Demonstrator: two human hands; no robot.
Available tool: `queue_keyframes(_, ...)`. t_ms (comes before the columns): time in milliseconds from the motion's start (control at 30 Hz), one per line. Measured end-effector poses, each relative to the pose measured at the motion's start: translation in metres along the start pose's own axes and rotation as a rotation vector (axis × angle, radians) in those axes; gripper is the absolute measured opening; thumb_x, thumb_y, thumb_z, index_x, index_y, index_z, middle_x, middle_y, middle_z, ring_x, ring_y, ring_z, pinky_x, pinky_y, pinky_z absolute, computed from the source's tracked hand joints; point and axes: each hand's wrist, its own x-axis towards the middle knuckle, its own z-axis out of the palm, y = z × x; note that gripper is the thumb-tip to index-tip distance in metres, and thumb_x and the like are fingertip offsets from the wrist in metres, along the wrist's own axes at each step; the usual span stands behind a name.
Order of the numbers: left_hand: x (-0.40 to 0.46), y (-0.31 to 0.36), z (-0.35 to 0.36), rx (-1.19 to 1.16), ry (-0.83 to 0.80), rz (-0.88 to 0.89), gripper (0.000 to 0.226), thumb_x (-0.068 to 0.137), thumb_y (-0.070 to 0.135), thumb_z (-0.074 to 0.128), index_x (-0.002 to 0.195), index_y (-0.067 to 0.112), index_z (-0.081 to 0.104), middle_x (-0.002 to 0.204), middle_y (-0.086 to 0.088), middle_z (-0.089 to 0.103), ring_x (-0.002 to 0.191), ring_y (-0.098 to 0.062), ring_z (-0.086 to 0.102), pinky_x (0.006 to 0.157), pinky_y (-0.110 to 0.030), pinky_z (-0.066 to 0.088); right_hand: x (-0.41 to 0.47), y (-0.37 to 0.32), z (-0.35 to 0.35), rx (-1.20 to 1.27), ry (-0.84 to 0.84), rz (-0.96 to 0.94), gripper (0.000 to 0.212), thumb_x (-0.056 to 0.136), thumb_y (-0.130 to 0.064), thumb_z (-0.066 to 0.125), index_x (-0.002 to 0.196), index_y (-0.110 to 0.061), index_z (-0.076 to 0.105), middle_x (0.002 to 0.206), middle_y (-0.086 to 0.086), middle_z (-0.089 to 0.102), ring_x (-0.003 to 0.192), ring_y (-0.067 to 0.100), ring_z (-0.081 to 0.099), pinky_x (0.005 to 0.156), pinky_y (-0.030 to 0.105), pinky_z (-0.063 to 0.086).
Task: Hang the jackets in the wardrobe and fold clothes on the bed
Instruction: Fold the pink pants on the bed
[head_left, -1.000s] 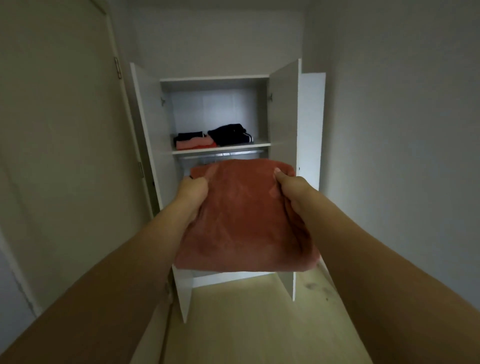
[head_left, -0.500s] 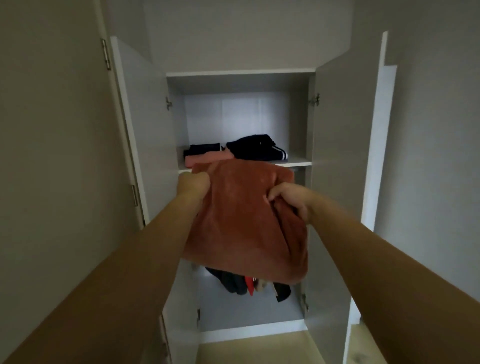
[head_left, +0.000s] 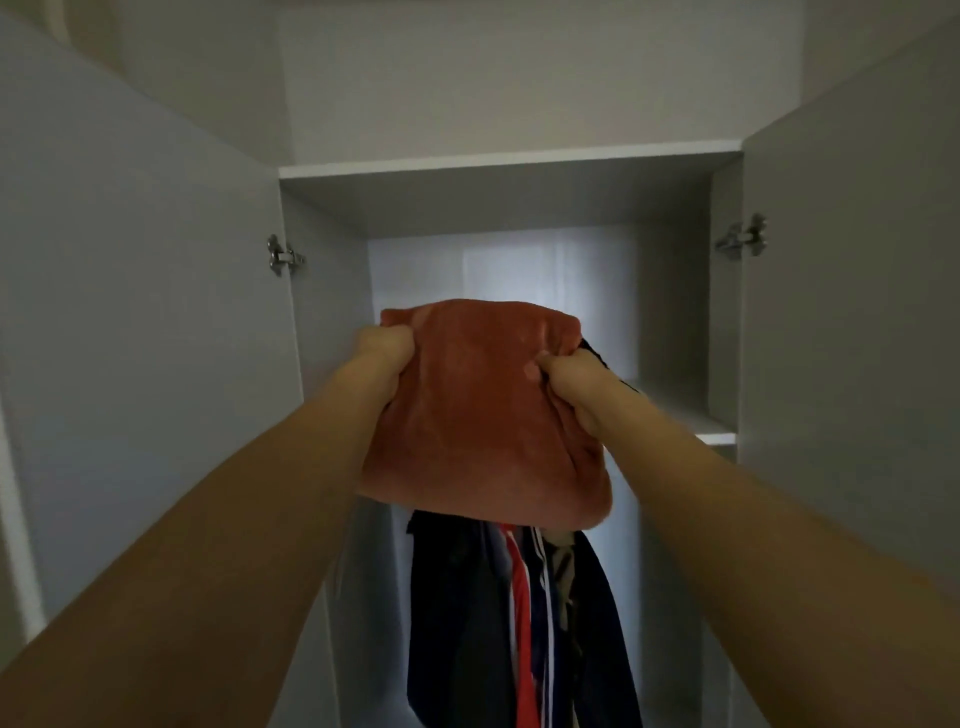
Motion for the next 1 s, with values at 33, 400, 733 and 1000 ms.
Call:
queue_keyframes(33, 0.025, 0.001, 0.008, 0.006, 0.025, 0.003, 0.037, 0.091, 0.012, 0.056, 0.125, -0.004, 0.055, 0.116, -0.019, 0.063, 0.092, -0.030, 0.062, 0.083, -0.037, 0.053, 0.030, -0.002, 0.007, -0.008, -0.009, -0.011, 0.028, 0.100, -0.023, 0.048, 0.122, -0.009, 0.058, 0.085, 0.004, 0.065, 0.068, 0.016, 0.062, 0.040, 0.018, 0.047)
queue_keyframes(400, 0.318, -0.028, 0.058, 0.093, 0.169, 0.113, 0.038, 0.088, 0.018, 0.059, 0.120, 0.000, 0.061, 0.117, -0.016, 0.066, 0.103, -0.034, 0.063, 0.092, -0.042, 0.054, 0.335, 0.006, 0.118, -0.162, -0.034, -0.145, 0.044, 0.101, -0.037, 0.040, 0.129, -0.006, 0.052, 0.110, 0.011, 0.063, 0.095, 0.026, 0.062, 0.080, 0.033, 0.049)
queue_keyframes(733, 0.562, -0.048, 0.095, 0.524, 0.114, 0.121, 0.042, 0.100, 0.029, 0.046, 0.133, 0.004, 0.055, 0.137, -0.014, 0.055, 0.123, -0.031, 0.053, 0.099, -0.028, 0.041, 0.571, 0.012, 0.216, -0.216, -0.060, -0.124, 0.051, 0.096, -0.025, 0.056, 0.139, -0.002, 0.041, 0.132, 0.015, 0.054, 0.112, 0.026, 0.058, 0.097, 0.034, 0.048)
queue_keyframes(1000, 0.638, -0.195, 0.134, 1.010, -0.144, -0.028, 0.050, 0.105, 0.031, 0.037, 0.146, 0.002, 0.036, 0.155, -0.017, 0.031, 0.140, -0.031, 0.033, 0.112, -0.035, 0.025, 0.669, 0.156, 0.261, -0.865, -0.131, -0.013, 0.055, 0.101, -0.036, 0.042, 0.144, -0.002, 0.036, 0.146, 0.018, 0.040, 0.131, 0.033, 0.043, 0.108, 0.037, 0.034)
